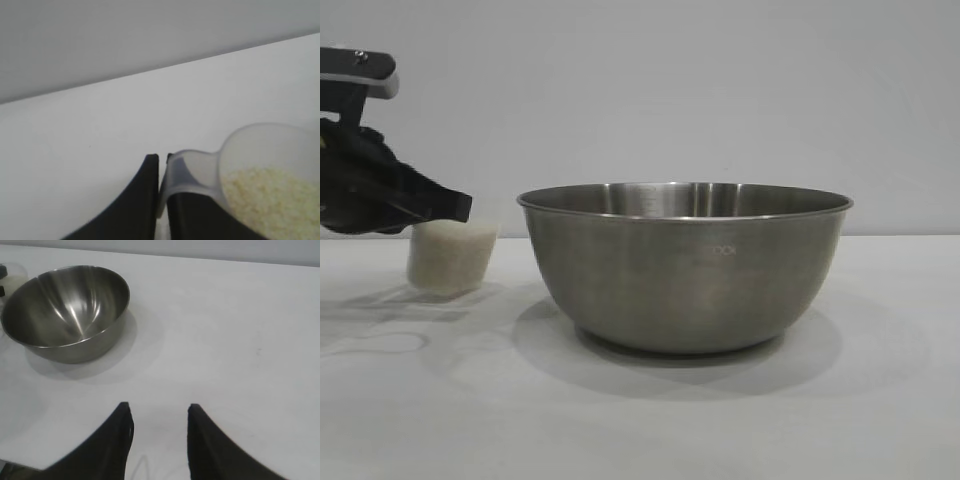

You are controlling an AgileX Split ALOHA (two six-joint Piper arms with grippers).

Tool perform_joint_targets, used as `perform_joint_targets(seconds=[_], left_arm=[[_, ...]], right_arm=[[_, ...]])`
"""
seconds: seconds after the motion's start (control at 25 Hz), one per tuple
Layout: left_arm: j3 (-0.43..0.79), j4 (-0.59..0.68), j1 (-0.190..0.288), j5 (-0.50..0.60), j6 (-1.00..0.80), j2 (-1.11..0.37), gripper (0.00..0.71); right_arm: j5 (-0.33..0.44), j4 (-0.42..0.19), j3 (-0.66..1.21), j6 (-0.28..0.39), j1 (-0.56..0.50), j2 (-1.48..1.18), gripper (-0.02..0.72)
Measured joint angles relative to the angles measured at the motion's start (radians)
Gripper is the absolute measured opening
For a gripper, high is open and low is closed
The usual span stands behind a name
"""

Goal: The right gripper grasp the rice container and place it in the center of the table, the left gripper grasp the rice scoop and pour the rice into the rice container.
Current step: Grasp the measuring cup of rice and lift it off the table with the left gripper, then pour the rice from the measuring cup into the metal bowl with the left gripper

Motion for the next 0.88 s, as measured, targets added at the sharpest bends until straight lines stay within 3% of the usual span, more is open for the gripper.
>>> perform_joint_targets(seconds=[0.32,0.6,0.88], left_arm=[[-0.088,0.346,-0.008,-0.004,0.373,-0.066,0.000],[-0.153,0.519,-0.077,0.010,0.715,-0.058,0.000],[-0.184,0.651,-0.112,0.127,1.054,0.011,0.000]], right_arm=[[0.000,0.000,0.000,0.000,0.000,0.000,0.228],[0.000,0.000,0.000,0.000,0.000,0.000,0.228],[0.000,0.000,0.000,0.000,0.000,0.000,0.228]])
